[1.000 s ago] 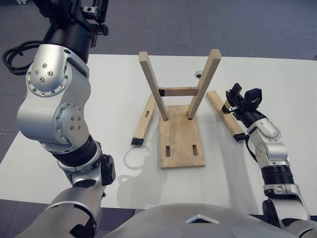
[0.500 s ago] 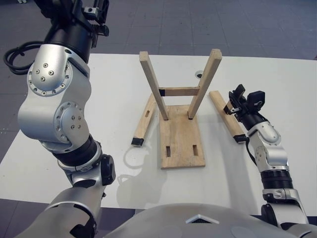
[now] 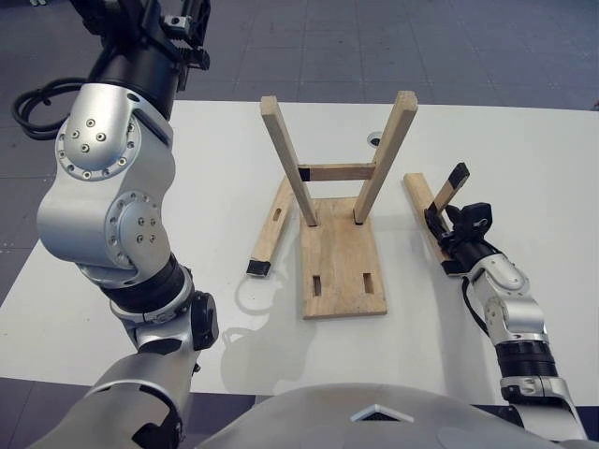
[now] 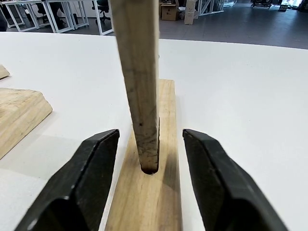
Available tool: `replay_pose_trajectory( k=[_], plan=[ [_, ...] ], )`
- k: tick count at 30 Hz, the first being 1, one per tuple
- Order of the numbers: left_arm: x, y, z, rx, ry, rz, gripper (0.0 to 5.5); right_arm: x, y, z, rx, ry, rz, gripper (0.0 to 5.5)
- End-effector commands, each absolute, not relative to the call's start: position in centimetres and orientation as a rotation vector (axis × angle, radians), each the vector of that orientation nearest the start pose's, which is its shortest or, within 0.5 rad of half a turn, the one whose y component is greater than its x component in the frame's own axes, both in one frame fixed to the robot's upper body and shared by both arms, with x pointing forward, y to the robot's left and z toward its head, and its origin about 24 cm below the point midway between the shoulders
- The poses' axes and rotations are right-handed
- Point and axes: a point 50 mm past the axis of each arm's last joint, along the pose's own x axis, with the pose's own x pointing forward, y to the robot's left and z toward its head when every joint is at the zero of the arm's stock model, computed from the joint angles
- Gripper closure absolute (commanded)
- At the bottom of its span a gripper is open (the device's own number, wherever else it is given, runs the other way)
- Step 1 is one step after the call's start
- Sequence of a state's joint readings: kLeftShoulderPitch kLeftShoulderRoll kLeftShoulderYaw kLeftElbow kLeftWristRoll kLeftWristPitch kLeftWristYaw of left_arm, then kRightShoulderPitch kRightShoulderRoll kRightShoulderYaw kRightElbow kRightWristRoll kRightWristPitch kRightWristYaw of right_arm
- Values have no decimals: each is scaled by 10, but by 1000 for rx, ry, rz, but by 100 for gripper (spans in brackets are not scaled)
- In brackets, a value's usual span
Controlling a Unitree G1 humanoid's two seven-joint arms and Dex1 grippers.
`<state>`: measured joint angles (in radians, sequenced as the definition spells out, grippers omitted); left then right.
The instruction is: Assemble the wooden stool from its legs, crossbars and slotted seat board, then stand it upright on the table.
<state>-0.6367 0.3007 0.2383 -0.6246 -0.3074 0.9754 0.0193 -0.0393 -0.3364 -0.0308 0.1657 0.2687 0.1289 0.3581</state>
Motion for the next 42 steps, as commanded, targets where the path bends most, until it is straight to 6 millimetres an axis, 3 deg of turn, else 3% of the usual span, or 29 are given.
replay_pose_trajectory(
  k=[1, 9, 15, 19, 25, 28, 32, 35, 39, 40, 42],
  plan=[
    [274, 175, 268, 53, -302, -73, 275, 247, -219, 6, -26, 355, 273, 230],
    [273, 175, 268, 59, -307, -67, 275, 270, -213, 72, -22, 181, 308, 102],
    [272, 175, 267, 57, -307, -62, 275, 276, -208, 104, -21, 118, 315, 4],
    [272, 175, 267, 56, -305, -63, 275, 282, -212, 128, -32, 56, 282, 4],
    [272, 174, 266, 54, -307, -64, 275, 289, -199, 174, -6, -58, 299, 114],
    [273, 173, 267, 52, -310, -67, 275, 291, -186, 180, 6, -50, 315, 177],
    [273, 172, 266, 49, -311, -71, 275, 298, -177, 170, -2, 10, 302, 250],
    [272, 172, 267, 48, -315, -71, 275, 306, -180, 164, -39, 39, 253, 256],
    [273, 172, 268, 48, -315, -69, 275, 317, -176, 173, -60, 12, 229, 256],
    [273, 172, 268, 47, -316, -69, 275, 320, -174, 182, -57, -13, 227, 256],
    [274, 172, 268, 48, -316, -70, 275, 320, -164, 222, -22, -160, 227, 256]
  ],
)
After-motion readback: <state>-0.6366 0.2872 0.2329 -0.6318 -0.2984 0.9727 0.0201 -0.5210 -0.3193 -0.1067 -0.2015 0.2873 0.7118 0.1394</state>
